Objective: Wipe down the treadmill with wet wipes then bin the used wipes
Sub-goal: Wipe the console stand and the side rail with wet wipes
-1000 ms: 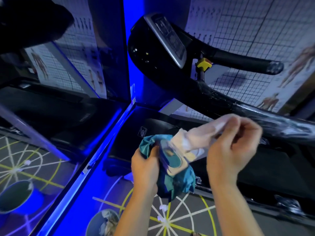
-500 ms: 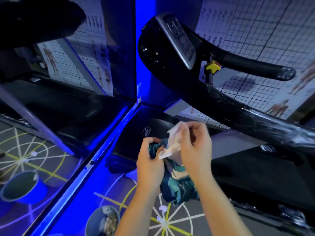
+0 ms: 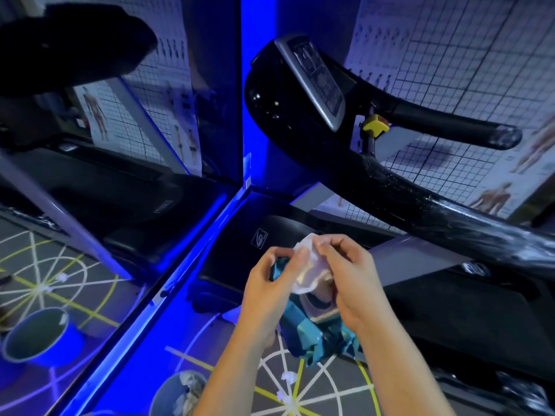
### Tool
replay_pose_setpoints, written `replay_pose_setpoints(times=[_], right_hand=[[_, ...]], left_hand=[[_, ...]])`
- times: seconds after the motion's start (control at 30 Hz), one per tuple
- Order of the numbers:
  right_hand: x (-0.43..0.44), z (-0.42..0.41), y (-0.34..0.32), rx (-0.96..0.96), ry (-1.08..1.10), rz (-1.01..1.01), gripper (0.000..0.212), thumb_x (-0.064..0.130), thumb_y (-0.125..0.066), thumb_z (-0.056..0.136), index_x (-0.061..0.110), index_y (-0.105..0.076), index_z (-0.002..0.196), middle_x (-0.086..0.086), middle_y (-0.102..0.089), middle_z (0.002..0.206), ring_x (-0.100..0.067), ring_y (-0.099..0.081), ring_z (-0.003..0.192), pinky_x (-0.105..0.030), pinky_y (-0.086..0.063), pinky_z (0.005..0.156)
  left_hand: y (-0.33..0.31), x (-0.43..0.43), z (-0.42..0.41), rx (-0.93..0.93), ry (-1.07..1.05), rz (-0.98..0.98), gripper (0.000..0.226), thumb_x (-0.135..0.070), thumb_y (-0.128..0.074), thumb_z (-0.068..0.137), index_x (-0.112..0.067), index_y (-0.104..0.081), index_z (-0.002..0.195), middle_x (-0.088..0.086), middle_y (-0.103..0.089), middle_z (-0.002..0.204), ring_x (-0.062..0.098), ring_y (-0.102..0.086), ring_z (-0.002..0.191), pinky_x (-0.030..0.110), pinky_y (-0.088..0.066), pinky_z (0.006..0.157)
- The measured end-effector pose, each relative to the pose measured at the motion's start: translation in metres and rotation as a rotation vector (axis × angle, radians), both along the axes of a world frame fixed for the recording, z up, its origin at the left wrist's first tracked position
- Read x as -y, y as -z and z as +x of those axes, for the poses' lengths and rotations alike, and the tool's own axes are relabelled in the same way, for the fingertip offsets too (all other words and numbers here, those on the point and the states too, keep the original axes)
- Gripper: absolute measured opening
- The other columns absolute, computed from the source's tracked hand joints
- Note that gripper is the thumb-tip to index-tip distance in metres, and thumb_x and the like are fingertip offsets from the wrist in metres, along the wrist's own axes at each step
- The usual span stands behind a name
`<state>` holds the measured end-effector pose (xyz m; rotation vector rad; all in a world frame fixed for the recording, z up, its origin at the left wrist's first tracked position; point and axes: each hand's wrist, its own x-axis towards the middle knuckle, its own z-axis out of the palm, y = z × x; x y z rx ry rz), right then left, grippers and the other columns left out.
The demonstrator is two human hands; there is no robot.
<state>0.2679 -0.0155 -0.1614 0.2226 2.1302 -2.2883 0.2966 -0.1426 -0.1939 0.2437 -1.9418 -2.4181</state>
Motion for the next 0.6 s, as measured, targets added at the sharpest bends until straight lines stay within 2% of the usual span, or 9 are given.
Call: replay_pose_setpoints(times=[0.1, 0.17, 0.23, 0.3, 0.37, 0.4, 0.47, 0.53, 0.6], right_hand=[[-0.004, -0.002, -0.009, 0.052, -0.020, -0.285, 0.014, 0.013, -0.063, 0.097, -0.001, -0.064, 0.098, -0.030, -0.066, 0.096, -0.032, -0.063, 0.085, -0.057, -0.054, 0.088], [-0.007, -0.002, -0.015, 0.005, -0.019, -0.337, 0.015, 0.016, -0.062, 0.098, 0.002, -0.065, 0.099, -0.019, -0.064, 0.085, -0.027, -0.062, 0.079, -0.053, -0.057, 0.081], [-0.007, -0.004, -0.022, -0.128, 0.054, -0.195, 0.019, 0.016, -0.061, 0.099, -0.002, -0.063, 0.100, -0.010, -0.064, 0.079, -0.022, -0.062, 0.071, -0.041, -0.058, 0.069], [-0.010, -0.012, -0.030, -0.282, 0.183, -0.052, 0.018, 0.016, -0.060, 0.100, -0.002, -0.063, 0.101, -0.011, -0.063, 0.079, -0.024, -0.060, 0.070, -0.038, -0.053, 0.062], [-0.018, -0.020, -0.040, -0.368, 0.307, 0.005, 0.018, 0.021, -0.060, 0.101, 0.004, -0.063, 0.102, -0.011, -0.067, 0.085, -0.030, -0.066, 0.078, -0.044, -0.057, 0.070], [-0.023, -0.025, -0.044, -0.392, 0.345, 0.032, 0.020, 0.028, -0.061, 0.101, 0.008, -0.063, 0.103, -0.012, -0.070, 0.091, -0.034, -0.068, 0.086, -0.051, -0.059, 0.078], [-0.029, -0.030, -0.051, -0.417, 0.370, 0.106, 0.023, 0.039, -0.061, 0.098, 0.016, -0.065, 0.102, -0.011, -0.071, 0.098, -0.034, -0.068, 0.093, -0.056, -0.058, 0.082], [-0.033, -0.034, -0.055, -0.443, 0.427, 0.132, 0.019, 0.036, -0.060, 0.100, 0.017, -0.064, 0.101, -0.006, -0.070, 0.095, -0.022, -0.068, 0.090, -0.047, -0.058, 0.080], [-0.040, -0.039, -0.060, -0.470, 0.561, 0.088, 0.018, 0.033, -0.058, 0.101, 0.015, -0.061, 0.103, -0.004, -0.068, 0.097, -0.015, -0.066, 0.089, -0.038, -0.057, 0.080]], left_hand=[[0.000, 0.002, 0.002, -0.030, 0.081, -0.111, 0.039, -0.056, -0.094, 0.068, -0.033, -0.073, 0.092, -0.002, -0.078, 0.096, 0.018, -0.075, 0.093, 0.036, -0.059, 0.084], [0.000, 0.001, 0.003, -0.058, 0.094, -0.177, 0.037, -0.053, -0.093, 0.069, -0.030, -0.073, 0.090, -0.004, -0.077, 0.094, 0.014, -0.072, 0.093, 0.026, -0.054, 0.083], [-0.001, 0.000, 0.002, -0.071, 0.087, -0.223, 0.034, -0.053, -0.089, 0.071, -0.030, -0.071, 0.087, -0.005, -0.075, 0.090, 0.010, -0.069, 0.089, 0.020, -0.050, 0.076], [0.002, 0.001, -0.001, -0.095, 0.069, -0.250, 0.028, -0.048, -0.088, 0.080, -0.028, -0.071, 0.088, -0.001, -0.073, 0.087, 0.015, -0.068, 0.087, 0.030, -0.055, 0.077], [0.005, 0.004, -0.003, -0.128, 0.055, -0.277, 0.023, -0.041, -0.081, 0.091, -0.022, -0.070, 0.090, 0.009, -0.071, 0.086, 0.029, -0.067, 0.086, 0.048, -0.057, 0.080], [0.008, 0.005, -0.004, -0.144, 0.052, -0.282, 0.026, -0.042, -0.078, 0.094, -0.019, -0.068, 0.090, 0.014, -0.069, 0.084, 0.035, -0.064, 0.084, 0.053, -0.055, 0.078], [0.010, 0.006, -0.003, -0.172, 0.032, -0.280, 0.036, -0.051, -0.074, 0.095, -0.018, -0.065, 0.085, 0.017, -0.064, 0.081, 0.029, -0.056, 0.074, 0.046, -0.047, 0.070], [0.006, 0.006, -0.001, -0.208, 0.013, -0.269, 0.035, -0.050, -0.070, 0.097, -0.020, -0.064, 0.080, 0.012, -0.061, 0.077, 0.022, -0.055, 0.073, 0.041, -0.042, 0.070], [0.005, 0.007, 0.000, -0.208, -0.034, -0.250, 0.033, -0.041, -0.066, 0.102, -0.018, -0.063, 0.079, 0.007, -0.058, 0.076, 0.030, -0.056, 0.076, 0.042, -0.041, 0.070]])
